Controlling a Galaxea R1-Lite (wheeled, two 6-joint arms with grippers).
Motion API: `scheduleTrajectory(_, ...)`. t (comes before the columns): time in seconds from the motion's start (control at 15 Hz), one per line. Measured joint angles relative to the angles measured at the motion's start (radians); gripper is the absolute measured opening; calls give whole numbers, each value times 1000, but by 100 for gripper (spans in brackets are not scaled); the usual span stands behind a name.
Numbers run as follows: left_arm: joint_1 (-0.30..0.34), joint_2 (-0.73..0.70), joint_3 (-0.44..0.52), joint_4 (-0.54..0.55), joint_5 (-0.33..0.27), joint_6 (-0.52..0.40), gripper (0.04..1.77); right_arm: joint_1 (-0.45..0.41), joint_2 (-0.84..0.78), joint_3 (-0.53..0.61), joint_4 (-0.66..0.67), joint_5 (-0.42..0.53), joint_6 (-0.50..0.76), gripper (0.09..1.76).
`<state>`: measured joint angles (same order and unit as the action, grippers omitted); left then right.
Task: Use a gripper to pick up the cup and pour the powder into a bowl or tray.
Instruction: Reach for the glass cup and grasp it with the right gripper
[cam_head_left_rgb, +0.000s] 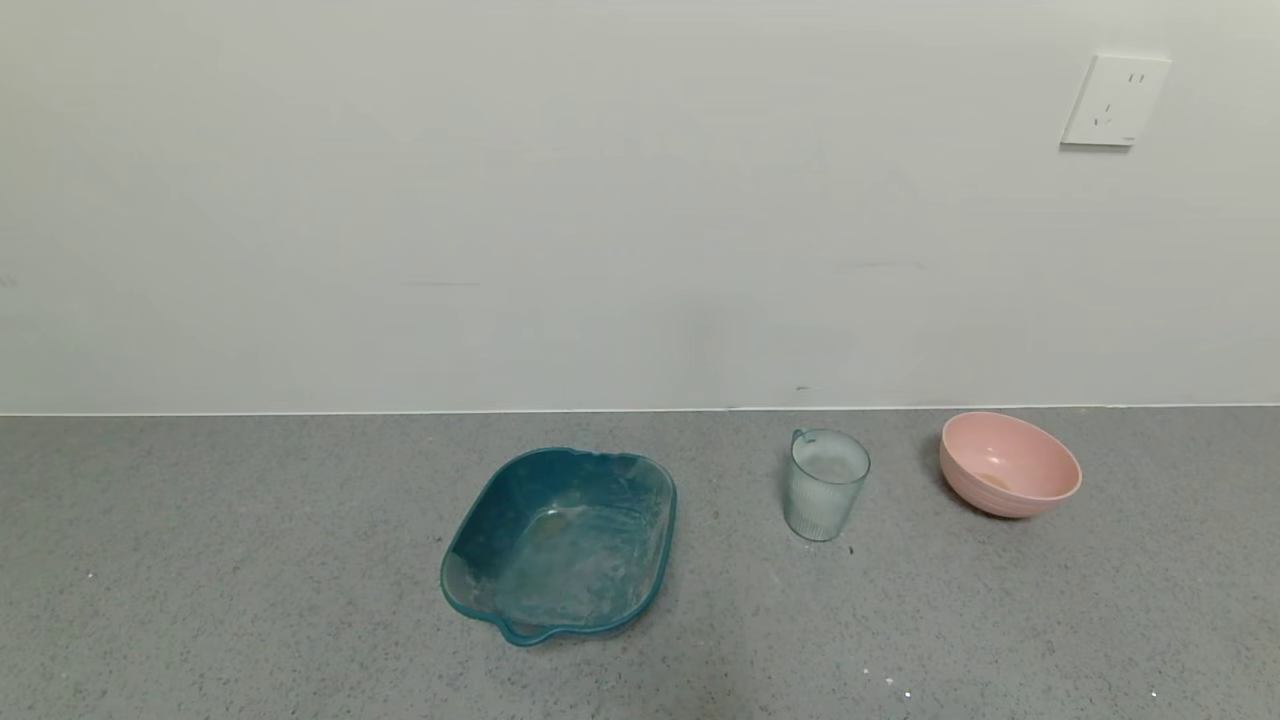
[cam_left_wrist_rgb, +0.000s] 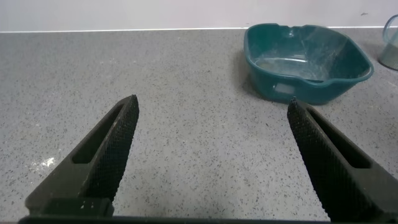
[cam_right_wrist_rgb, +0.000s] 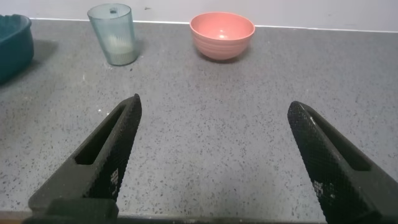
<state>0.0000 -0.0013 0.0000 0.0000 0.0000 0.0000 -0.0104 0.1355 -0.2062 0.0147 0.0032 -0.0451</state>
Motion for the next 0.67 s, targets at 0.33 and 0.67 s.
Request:
scheduleTrajectory(0.33, 0, 0, 0, 0, 0, 0, 172, 0, 0, 0, 0, 0, 0, 171)
scheduleTrajectory(0.67, 0, 0, 0, 0, 0, 0, 172, 0, 0, 0, 0, 0, 0, 171)
